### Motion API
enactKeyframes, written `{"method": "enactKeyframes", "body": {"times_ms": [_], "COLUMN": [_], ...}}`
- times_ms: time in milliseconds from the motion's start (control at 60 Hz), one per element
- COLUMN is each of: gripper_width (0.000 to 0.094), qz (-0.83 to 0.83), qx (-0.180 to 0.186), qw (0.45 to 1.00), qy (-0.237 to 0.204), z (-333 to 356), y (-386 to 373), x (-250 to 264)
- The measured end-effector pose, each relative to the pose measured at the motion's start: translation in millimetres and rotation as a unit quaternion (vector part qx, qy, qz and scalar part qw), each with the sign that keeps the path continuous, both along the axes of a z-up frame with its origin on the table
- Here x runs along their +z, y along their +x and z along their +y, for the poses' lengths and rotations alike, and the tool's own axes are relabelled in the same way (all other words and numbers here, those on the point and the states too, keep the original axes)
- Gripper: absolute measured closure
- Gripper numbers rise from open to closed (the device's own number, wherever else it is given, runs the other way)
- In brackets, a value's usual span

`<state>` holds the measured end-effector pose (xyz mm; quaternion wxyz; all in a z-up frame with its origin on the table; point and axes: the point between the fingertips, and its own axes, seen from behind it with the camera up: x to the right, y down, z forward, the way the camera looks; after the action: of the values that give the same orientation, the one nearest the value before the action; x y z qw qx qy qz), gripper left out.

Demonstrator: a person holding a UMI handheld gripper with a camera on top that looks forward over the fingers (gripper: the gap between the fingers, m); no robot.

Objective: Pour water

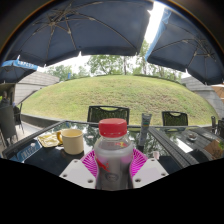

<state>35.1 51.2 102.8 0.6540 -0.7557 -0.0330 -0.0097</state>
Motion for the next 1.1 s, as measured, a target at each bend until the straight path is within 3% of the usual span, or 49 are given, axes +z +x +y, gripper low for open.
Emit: {"method": "enactKeyframes", "body": {"times_ms": [117,200,383,617,733,833,917,983,1100], "gripper_width": [0.0583,0.0585,0.0584,0.0582,0.0578,0.0578,0.0577,0.0576,0.0578], "qz": [-0.147,-0.329,-0.609,-0.860,-0.895,-0.892,-0.868,-0.809,-0.562], "qx": [-0.017,-0.026,0.011,0.063,0.070,0.070,0.060,0.036,-0.022], "qw": [0.989,0.943,0.792,0.496,0.427,0.434,0.479,0.573,0.817], "qy": [0.013,0.032,0.050,0.099,0.108,0.108,0.117,0.129,0.127], "z": [41,82,155,185,189,188,189,192,192], "y": [0,4,-43,-108,-119,-120,-123,-119,-84], "x": [23,41,55,42,34,38,60,97,161]}}
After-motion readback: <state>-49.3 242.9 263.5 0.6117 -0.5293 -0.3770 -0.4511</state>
